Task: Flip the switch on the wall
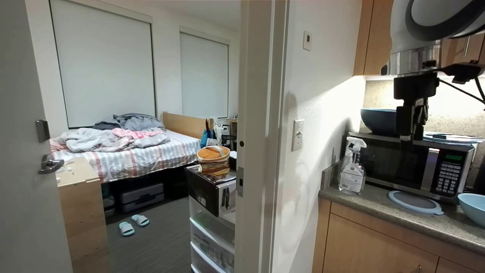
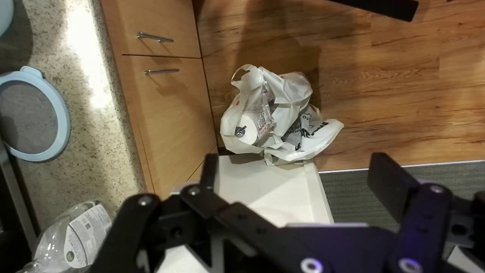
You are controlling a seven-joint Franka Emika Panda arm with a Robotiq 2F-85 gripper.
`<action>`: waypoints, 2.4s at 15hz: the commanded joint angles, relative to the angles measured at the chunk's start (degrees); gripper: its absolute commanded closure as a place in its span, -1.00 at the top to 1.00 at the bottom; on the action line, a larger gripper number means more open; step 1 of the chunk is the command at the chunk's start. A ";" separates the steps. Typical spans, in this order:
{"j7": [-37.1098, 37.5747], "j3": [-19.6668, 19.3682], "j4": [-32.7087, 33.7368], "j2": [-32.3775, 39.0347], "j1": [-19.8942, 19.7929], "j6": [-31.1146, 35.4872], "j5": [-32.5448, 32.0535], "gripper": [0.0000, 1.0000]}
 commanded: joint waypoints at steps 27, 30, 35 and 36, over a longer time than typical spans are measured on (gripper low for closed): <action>-41.65 -1.58 10.71 14.71 4.37 40.00 11.10 1.00; -44.44 -1.89 12.28 17.96 4.60 38.58 13.88 1.00; -47.65 -1.04 13.79 22.09 3.66 38.23 17.95 1.00; -48.75 -0.78 14.17 22.90 3.34 38.49 18.72 1.00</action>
